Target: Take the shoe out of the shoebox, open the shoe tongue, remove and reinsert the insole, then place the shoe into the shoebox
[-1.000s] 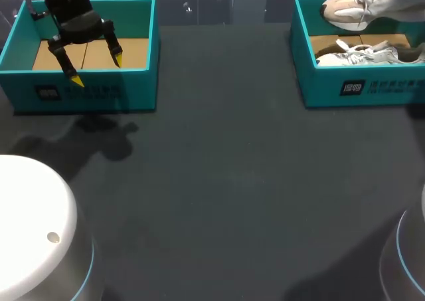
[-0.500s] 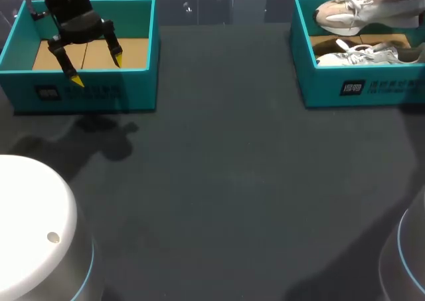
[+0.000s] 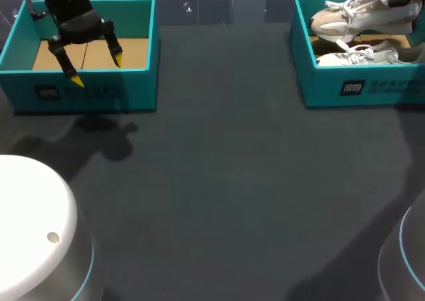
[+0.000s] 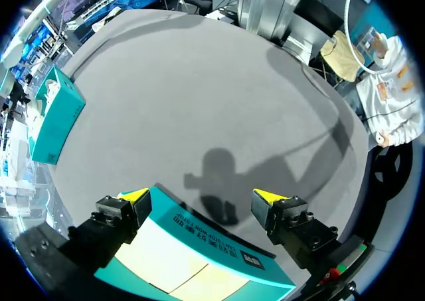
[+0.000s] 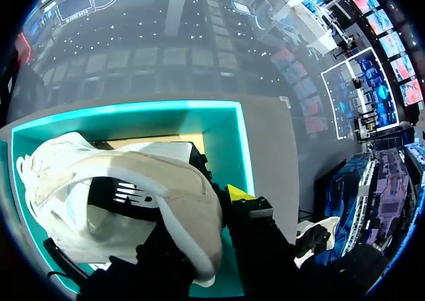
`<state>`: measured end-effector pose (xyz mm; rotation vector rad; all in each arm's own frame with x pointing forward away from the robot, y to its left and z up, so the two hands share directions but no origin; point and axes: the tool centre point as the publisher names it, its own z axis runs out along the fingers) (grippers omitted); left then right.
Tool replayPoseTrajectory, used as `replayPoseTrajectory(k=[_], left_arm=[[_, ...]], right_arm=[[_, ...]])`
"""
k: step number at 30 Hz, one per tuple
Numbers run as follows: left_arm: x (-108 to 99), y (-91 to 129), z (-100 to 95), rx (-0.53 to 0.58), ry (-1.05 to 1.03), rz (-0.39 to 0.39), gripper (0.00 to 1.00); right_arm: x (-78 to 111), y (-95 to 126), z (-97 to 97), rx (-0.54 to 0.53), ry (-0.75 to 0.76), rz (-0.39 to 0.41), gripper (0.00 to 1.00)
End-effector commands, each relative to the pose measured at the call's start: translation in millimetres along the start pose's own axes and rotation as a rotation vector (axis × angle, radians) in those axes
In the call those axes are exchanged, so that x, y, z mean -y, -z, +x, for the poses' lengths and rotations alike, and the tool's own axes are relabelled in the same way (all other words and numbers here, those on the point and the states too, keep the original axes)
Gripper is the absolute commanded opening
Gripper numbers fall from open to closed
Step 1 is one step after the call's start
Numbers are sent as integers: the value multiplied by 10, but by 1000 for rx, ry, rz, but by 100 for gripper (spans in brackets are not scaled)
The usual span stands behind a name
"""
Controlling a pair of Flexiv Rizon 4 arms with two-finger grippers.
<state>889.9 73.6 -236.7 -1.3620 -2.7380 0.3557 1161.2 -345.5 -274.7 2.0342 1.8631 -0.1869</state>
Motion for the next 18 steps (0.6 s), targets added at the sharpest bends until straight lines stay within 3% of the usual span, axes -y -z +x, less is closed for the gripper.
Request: replayPoseTrajectory(k=[1,18], left_arm=[[-4,5,-1,-2,-1,-1,100],[-4,5,-1,-2,-1,-1,100]], right_arm=[[-46,-85,37,-4,2,8,0],[-120,-391,213,-33,33,40,0]])
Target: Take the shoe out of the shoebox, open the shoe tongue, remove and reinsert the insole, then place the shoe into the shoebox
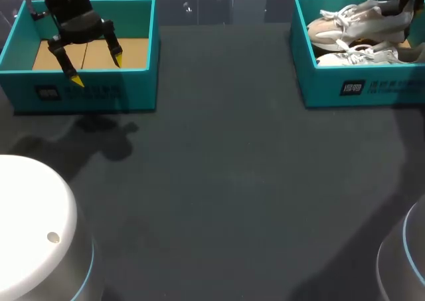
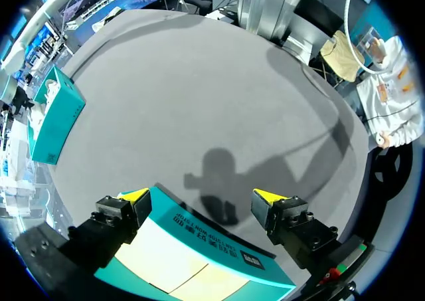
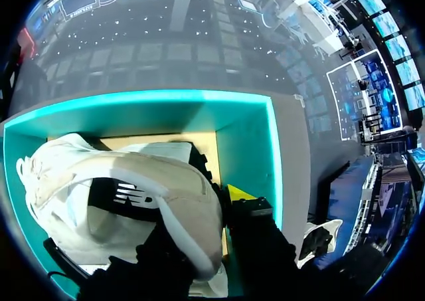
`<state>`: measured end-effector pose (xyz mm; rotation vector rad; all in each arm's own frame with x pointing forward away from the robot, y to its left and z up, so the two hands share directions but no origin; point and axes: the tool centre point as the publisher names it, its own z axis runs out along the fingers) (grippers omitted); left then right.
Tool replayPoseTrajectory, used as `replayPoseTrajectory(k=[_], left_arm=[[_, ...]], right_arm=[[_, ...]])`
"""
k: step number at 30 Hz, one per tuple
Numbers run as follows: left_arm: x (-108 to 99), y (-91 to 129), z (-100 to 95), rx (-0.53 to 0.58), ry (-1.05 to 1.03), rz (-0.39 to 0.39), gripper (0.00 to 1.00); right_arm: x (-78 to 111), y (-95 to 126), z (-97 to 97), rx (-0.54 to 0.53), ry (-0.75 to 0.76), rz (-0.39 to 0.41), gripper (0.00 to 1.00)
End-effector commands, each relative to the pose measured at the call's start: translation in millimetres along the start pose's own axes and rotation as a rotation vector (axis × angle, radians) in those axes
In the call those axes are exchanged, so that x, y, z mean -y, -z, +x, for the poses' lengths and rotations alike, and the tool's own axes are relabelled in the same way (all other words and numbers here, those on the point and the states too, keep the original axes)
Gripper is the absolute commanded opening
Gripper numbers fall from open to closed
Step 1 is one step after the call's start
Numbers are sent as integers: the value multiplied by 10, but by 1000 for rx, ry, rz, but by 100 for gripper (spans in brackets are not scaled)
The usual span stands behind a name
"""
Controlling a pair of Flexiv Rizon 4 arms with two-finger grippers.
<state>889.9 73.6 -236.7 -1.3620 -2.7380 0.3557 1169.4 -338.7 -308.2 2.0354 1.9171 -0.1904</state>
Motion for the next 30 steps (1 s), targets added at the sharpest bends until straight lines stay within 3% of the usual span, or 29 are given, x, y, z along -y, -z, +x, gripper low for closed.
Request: replayPoseTrajectory(k=[1,30], left_arm=[[-4,5,-1,-2,-1,-1,100],[-4,5,-1,-2,-1,-1,100]], right_arm=[[-108,-105,20,-8,4,17,0],[-4,-546,157,-111,59,105,0]])
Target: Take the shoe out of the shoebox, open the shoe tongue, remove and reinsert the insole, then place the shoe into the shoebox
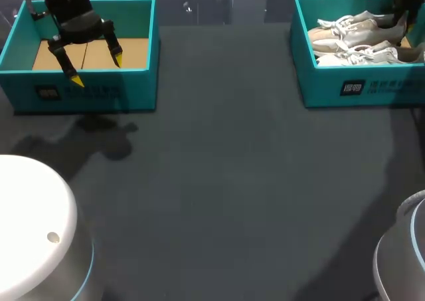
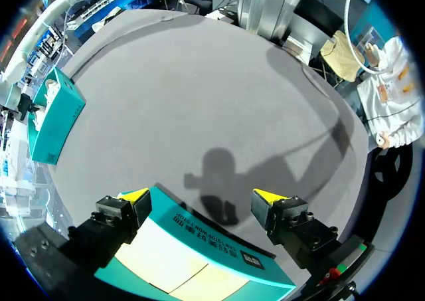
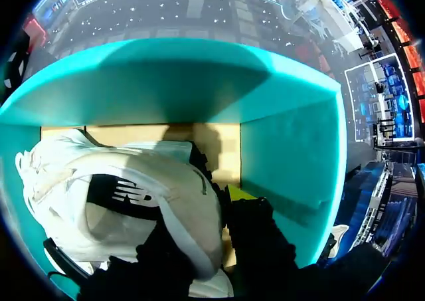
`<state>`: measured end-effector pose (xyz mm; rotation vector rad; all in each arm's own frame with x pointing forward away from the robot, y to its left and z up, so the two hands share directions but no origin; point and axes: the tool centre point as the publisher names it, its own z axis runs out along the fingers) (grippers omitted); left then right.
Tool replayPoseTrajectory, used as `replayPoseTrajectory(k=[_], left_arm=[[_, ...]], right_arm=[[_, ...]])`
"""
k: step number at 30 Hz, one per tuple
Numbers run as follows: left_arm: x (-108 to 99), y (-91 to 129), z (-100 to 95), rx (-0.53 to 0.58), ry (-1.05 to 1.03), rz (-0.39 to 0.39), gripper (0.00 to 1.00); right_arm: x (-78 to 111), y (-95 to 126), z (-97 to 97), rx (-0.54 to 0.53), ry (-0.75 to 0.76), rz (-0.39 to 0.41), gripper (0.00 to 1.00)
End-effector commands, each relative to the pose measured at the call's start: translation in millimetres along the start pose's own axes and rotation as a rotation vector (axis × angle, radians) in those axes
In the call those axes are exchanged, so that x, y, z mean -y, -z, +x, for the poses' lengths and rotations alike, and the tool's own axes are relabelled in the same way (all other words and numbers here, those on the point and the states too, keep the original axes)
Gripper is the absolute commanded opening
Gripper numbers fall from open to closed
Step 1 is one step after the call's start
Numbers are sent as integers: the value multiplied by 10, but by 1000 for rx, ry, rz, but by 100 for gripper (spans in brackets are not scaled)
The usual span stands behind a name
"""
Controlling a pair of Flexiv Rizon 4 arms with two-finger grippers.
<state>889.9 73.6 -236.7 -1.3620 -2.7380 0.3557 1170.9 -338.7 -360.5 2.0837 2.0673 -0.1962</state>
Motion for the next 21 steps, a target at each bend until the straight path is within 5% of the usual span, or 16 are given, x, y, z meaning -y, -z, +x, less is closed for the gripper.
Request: replayPoseTrajectory(k=[1,4,7,11,21], left_arm=[[-4,5,-1,-2,-1,-1,100],[-4,5,-1,-2,-1,-1,100],[-4,5,-1,-2,-1,-1,100],[-4,5,-1,-2,-1,-1,100],[-4,5,-1,-2,-1,-1,100]], right_arm=[[-67,-47,-22,-11,-1,14,0],[-54,-61,-26,-15,0,17,0],[-40,-30,-31,-21,0,14,20],[-34,23,-48,-29,-6,5,32],[-15,113,-80,-41,-14,-11,42]])
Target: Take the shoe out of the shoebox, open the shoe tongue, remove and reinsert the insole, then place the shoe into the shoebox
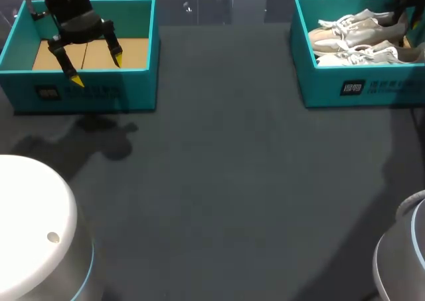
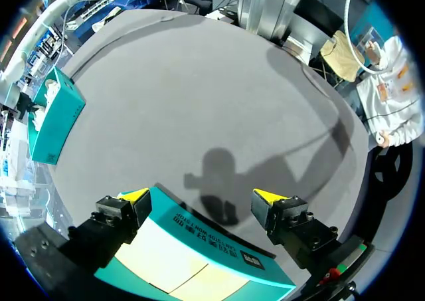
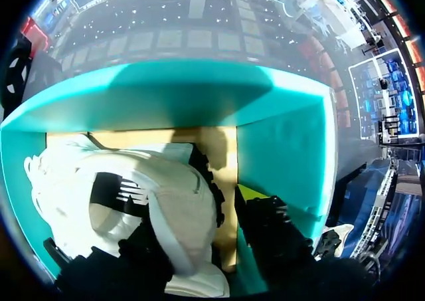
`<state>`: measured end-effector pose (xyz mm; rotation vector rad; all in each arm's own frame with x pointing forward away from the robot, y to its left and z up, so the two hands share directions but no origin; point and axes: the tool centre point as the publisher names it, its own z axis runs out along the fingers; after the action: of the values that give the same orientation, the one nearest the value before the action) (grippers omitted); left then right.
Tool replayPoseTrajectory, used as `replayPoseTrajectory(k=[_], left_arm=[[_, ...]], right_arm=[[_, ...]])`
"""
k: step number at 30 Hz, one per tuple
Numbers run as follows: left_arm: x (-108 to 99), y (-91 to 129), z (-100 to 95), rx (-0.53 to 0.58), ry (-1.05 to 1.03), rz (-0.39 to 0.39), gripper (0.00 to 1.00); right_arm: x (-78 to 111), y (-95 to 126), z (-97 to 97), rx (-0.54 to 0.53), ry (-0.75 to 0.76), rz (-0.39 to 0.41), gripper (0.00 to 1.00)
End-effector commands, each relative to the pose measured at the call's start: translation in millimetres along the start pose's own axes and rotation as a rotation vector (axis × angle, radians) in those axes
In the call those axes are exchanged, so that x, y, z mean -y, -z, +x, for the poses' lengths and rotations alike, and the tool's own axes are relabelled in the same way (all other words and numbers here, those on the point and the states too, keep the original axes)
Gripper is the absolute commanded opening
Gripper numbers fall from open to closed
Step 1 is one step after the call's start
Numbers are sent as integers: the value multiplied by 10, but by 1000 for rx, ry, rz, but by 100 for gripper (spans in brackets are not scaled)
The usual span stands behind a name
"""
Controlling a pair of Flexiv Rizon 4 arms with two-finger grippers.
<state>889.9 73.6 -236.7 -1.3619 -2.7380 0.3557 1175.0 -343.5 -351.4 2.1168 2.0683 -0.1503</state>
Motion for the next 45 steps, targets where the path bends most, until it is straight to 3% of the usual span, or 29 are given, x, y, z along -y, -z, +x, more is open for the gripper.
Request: replayPoseTrajectory(k=[1,13,25,28,30,32,37,45], left_arm=[[-4,5,-1,-2,-1,-1,100],[-4,5,-1,-2,-1,-1,100],[-4,5,-1,-2,-1,-1,100],[-4,5,-1,-2,-1,-1,100],[-4,5,-1,-2,-1,-1,100],[-4,5,-1,-2,-1,-1,100],[-4,5,-1,-2,-1,-1,100],[-4,5,-1,-2,-1,-1,100]], right_arm=[[30,38,-12,-5,4,-5,42],[56,-55,78,-20,25,20,38],[77,-16,114,-29,26,19,45],[82,-5,138,-38,27,18,53],[85,-2,152,-41,28,20,73],[92,17,154,-42,25,22,87],[128,142,119,-43,12,16,100],[219,511,139,-90,2,-19,100]])
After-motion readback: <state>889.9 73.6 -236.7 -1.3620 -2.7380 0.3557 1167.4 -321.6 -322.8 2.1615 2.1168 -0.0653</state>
